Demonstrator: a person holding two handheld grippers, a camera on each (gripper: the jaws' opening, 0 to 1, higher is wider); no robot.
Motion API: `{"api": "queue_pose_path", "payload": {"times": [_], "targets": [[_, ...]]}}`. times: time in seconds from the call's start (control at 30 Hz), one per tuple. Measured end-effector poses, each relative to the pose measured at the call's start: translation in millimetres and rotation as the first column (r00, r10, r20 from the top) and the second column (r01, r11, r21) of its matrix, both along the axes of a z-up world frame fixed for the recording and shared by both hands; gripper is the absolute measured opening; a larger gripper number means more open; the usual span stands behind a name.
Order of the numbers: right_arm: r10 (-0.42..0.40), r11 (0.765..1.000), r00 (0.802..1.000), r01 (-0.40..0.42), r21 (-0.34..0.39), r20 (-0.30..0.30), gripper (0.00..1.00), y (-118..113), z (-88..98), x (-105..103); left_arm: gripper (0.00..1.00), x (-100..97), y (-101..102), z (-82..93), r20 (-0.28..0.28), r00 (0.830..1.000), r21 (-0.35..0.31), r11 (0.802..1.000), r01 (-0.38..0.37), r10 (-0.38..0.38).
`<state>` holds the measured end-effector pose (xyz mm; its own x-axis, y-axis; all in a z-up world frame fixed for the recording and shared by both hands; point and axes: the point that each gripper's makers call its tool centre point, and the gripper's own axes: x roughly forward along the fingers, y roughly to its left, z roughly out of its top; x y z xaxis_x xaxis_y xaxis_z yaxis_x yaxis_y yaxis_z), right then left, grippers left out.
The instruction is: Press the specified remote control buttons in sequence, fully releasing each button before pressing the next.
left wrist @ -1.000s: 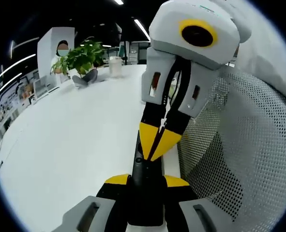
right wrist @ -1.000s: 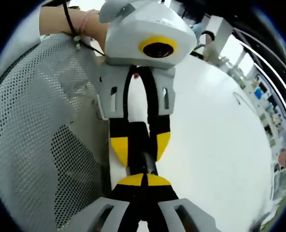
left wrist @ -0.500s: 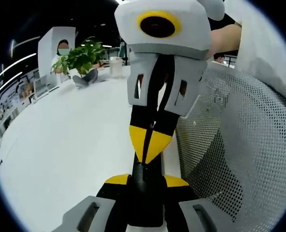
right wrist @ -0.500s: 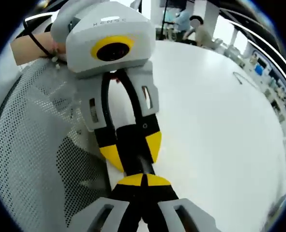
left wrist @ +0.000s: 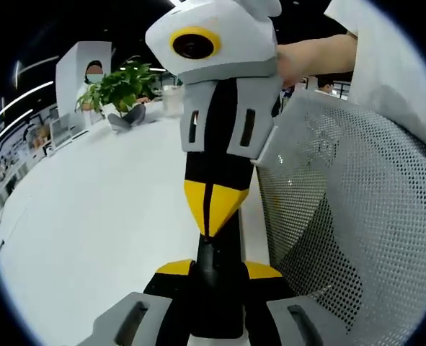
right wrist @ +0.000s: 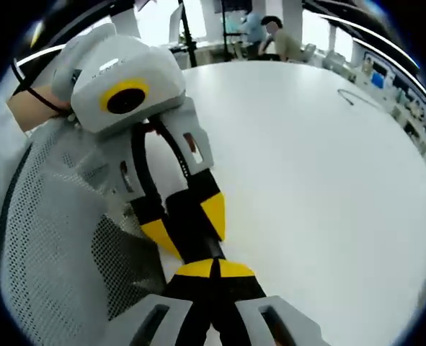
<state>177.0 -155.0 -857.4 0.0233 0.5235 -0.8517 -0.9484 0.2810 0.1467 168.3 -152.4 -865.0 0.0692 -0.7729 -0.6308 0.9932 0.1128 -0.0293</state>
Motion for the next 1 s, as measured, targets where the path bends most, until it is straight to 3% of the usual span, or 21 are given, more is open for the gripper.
{"api": "queue_pose_path", "payload": {"times": [0.2,0.43,0.63,0.73,0.83,0.93,1.0], "targets": [[0.028,0.998,0.999,-0.029,-0.050,-0.021,0.00,2,-2.3,1,0.25,0.3,0,0.0,-0.001,1.000,-0.001,1.000,-0.001,0.001],[-0.075,0.986,0.991,0.057,-0.157,-0.108,0.00,2,-6.6,6,0.24,1.1,-1,-0.8,0.006,1.000,0.005,1.000,0.000,0.000],[-0.168,0.971,0.968,0.129,-0.202,-0.186,0.00,2,-9.5,10,0.24,1.4,-1,-0.5,0.005,1.000,0.005,1.000,-0.003,0.003],[-0.133,0.976,0.980,0.104,-0.191,-0.146,0.00,3,-9.2,9,0.24,1.3,-1,-0.4,0.006,1.000,0.004,1.000,-0.006,0.006],[-0.058,0.992,0.995,0.049,-0.118,-0.077,0.00,4,-7.5,9,0.24,1.4,-1,-0.7,0.004,1.000,0.003,1.000,-0.006,0.006],[-0.060,0.997,0.998,0.059,-0.041,-0.022,0.00,4,-6.4,8,0.24,1.3,-1,-0.7,0.002,1.000,0.001,1.000,-0.007,0.007],[-0.010,1.000,1.000,0.010,-0.020,0.019,0.00,4,-3.8,4,0.24,1.1,-1,-0.6,0.002,1.000,0.001,1.000,-0.007,0.007]]}}
